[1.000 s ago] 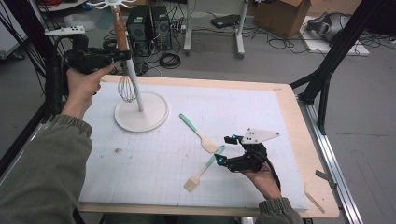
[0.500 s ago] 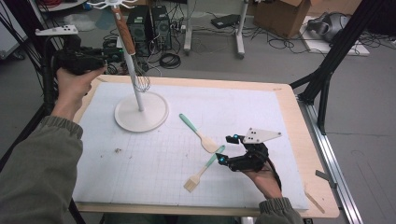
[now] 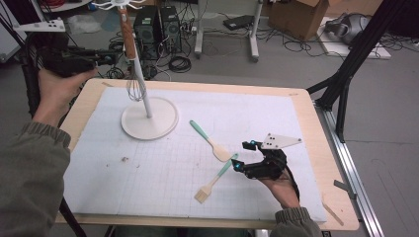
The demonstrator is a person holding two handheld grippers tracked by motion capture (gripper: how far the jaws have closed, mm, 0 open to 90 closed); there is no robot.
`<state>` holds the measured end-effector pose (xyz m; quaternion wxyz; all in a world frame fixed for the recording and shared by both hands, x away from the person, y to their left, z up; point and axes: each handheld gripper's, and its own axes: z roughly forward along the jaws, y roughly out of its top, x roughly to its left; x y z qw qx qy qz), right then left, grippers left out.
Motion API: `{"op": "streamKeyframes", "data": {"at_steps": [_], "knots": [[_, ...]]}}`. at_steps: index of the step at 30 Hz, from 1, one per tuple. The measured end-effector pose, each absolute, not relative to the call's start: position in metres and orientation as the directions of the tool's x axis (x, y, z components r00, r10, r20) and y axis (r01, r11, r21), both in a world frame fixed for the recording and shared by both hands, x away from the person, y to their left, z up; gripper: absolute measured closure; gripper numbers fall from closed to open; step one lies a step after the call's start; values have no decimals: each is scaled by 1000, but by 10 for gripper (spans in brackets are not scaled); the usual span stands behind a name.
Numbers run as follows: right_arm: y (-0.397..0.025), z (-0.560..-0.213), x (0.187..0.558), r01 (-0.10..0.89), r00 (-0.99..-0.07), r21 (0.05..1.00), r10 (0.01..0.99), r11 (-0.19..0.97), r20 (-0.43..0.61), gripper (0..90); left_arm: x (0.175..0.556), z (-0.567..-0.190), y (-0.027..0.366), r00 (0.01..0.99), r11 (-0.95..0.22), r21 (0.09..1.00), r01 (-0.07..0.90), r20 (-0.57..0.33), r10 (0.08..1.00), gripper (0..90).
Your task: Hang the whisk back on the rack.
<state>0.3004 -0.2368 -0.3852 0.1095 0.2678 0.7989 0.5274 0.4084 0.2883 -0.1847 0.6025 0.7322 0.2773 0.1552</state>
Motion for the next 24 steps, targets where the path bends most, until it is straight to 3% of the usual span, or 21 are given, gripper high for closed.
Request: {"op": "streamKeyframes", "data": {"at_steps": [10, 24], "knots": [[-239, -386, 303, 318, -829, 903, 547, 289, 117, 215, 403, -169, 285, 814, -149, 970, 195, -75, 576, 877], [-240, -386, 303, 323, -830, 901, 544, 291, 121, 214, 400, -150, 268, 829, -138, 975, 174, -70, 555, 895]]}}
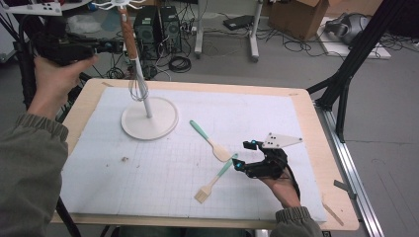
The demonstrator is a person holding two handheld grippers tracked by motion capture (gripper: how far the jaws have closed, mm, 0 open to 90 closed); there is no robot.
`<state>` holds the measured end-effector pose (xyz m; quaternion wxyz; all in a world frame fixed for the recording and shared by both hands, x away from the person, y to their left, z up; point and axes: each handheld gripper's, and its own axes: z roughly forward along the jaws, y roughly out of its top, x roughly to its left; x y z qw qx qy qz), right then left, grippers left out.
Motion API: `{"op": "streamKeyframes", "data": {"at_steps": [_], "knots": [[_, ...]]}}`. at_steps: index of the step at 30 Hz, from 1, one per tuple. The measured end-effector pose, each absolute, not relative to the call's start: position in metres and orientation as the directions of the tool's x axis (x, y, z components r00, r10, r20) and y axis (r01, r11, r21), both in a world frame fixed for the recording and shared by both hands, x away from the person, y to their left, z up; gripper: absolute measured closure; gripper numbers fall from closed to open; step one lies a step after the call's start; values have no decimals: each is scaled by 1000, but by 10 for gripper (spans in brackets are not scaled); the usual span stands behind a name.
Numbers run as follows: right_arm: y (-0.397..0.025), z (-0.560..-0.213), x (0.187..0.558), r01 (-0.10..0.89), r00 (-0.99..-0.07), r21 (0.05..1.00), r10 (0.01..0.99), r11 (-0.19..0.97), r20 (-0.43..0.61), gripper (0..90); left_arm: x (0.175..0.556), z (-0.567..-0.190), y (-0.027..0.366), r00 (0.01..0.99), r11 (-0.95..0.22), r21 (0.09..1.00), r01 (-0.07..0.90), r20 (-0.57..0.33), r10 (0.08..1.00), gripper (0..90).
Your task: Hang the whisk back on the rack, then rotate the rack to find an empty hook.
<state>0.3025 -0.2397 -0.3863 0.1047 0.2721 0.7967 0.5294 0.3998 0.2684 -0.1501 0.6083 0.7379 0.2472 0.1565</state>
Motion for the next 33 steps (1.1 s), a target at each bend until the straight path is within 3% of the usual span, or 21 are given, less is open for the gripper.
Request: {"op": "streamKeyframes", "data": {"at_steps": [16, 33], "knots": [[-239, -385, 302, 314, -835, 903, 539, 294, 115, 214, 403, -132, 245, 832, -140, 978, 156, -53, 552, 896], [-239, -385, 302, 313, -834, 903, 540, 295, 113, 214, 418, -121, 227, 782, -84, 985, 149, -65, 620, 896]]}}
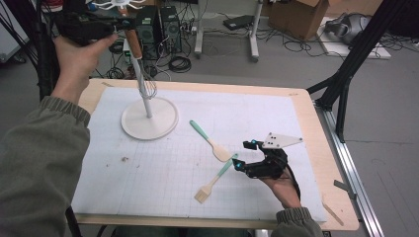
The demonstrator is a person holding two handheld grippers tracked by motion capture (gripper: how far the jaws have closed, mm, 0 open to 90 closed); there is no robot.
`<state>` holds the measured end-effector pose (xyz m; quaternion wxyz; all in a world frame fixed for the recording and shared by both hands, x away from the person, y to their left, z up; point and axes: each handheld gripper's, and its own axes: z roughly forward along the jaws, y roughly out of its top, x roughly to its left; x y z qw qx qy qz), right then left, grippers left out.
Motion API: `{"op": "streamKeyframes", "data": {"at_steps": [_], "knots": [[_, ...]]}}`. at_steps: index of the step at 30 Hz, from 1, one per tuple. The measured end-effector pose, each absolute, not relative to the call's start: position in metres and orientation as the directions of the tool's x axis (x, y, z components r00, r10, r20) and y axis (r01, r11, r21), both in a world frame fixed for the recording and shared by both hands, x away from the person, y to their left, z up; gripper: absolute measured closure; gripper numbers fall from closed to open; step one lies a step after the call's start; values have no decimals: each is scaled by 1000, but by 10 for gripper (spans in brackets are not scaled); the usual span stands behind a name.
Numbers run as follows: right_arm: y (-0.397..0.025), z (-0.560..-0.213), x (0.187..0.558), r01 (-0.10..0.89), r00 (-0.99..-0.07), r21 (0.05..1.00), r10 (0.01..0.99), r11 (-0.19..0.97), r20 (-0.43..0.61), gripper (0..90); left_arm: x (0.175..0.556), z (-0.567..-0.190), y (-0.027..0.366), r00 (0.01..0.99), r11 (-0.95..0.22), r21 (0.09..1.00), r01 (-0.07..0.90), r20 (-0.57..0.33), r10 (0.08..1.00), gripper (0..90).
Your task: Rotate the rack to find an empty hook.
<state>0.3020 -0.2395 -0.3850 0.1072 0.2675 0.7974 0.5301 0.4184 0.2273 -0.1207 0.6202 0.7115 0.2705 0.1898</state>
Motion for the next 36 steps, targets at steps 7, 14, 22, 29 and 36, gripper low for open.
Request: {"op": "streamKeyframes", "data": {"at_steps": [7, 14, 22, 29, 36], "knots": [[-239, -384, 300, 303, -837, 905, 537, 298, 103, 214, 420, -121, 228, 752, -72, 986, 147, -64, 656, 895], [-239, -384, 299, 302, -837, 906, 537, 296, 104, 214, 418, -121, 236, 725, -55, 989, 140, -65, 685, 895], [-238, -383, 298, 304, -838, 906, 536, 296, 107, 214, 415, -121, 241, 707, -40, 990, 137, -70, 704, 894], [-239, -383, 299, 299, -837, 908, 538, 295, 101, 214, 413, -126, 237, 727, -55, 989, 138, -63, 684, 894], [-238, -383, 299, 298, -838, 908, 537, 294, 101, 214, 412, -125, 227, 726, -36, 991, 132, -72, 684, 894]]}}
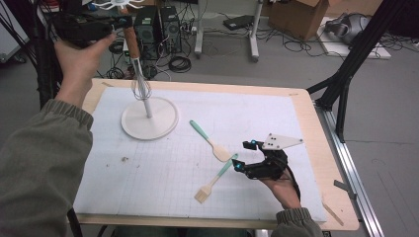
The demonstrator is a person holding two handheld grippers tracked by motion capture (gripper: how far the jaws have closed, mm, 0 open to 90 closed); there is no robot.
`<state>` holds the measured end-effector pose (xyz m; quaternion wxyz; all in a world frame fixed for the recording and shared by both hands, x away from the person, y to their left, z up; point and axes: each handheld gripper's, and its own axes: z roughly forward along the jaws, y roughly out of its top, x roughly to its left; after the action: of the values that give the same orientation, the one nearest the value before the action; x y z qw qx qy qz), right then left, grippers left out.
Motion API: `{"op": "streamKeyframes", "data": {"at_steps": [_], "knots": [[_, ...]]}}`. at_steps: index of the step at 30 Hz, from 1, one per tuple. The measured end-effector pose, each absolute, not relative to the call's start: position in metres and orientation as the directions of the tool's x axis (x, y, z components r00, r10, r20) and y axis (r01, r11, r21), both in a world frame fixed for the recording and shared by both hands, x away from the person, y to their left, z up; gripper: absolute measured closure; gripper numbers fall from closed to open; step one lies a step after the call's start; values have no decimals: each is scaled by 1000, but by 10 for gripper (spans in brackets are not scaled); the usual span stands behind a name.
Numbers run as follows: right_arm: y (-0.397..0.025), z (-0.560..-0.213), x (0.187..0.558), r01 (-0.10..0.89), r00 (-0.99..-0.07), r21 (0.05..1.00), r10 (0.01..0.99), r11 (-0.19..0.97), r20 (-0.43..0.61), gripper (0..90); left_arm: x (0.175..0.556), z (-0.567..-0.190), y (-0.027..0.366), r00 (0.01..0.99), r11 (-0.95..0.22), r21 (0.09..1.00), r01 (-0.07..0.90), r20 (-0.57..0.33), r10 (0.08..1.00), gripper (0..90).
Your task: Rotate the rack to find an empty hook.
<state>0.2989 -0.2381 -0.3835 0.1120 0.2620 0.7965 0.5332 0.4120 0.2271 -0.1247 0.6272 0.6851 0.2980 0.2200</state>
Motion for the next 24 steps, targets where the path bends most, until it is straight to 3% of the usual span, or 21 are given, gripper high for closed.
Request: {"op": "streamKeyframes", "data": {"at_steps": [12, 24], "knots": [[-239, -383, 299, 296, -839, 910, 534, 291, 102, 214, 409, -126, 221, 628, 29, 994, 108, -91, 773, 894], [-239, -383, 299, 295, -839, 910, 534, 291, 101, 214, 406, -126, 240, 592, 29, 994, 103, -85, 802, 894]]}}
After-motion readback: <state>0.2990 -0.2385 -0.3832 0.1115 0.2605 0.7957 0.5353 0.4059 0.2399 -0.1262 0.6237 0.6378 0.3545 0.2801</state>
